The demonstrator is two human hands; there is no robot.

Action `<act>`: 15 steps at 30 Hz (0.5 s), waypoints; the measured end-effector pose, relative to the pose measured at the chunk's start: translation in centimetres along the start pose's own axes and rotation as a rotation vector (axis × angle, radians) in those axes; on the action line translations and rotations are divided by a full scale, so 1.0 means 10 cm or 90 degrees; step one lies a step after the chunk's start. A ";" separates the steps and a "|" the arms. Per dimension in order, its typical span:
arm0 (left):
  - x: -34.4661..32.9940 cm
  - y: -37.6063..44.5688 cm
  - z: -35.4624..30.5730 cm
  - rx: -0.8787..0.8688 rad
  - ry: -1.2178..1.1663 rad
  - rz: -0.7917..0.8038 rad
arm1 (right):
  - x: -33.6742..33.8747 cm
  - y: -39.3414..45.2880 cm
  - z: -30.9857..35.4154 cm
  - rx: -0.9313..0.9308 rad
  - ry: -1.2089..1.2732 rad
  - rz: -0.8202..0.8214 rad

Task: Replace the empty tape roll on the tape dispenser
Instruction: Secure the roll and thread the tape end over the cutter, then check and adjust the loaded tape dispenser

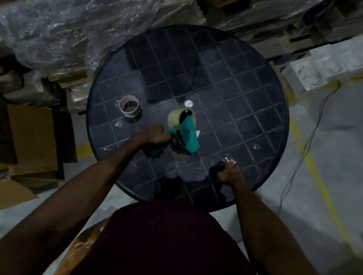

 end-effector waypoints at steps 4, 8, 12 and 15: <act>-0.11 -0.16 0.15 0.012 -0.268 0.019 | -0.06 0.10 -0.13 0.003 0.008 0.001; -0.37 -0.10 0.43 0.108 -0.431 0.046 | -0.06 0.14 -0.13 0.042 0.085 -0.069; -0.55 -0.04 0.59 0.134 -0.554 0.035 | -0.09 0.04 0.07 0.062 0.133 -0.183; -0.67 0.02 0.61 0.142 -0.628 0.046 | -0.15 -0.11 0.53 0.117 0.298 -0.167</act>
Point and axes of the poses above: each hand's wrist, its own y-axis towards the middle knuckle, its own x-axis out of the back of the hand, z = x × y, the point moved 7 cm from there along y, towards the middle knuckle, and after that the axes turned 6 degrees about y, right-handed, at the moved point
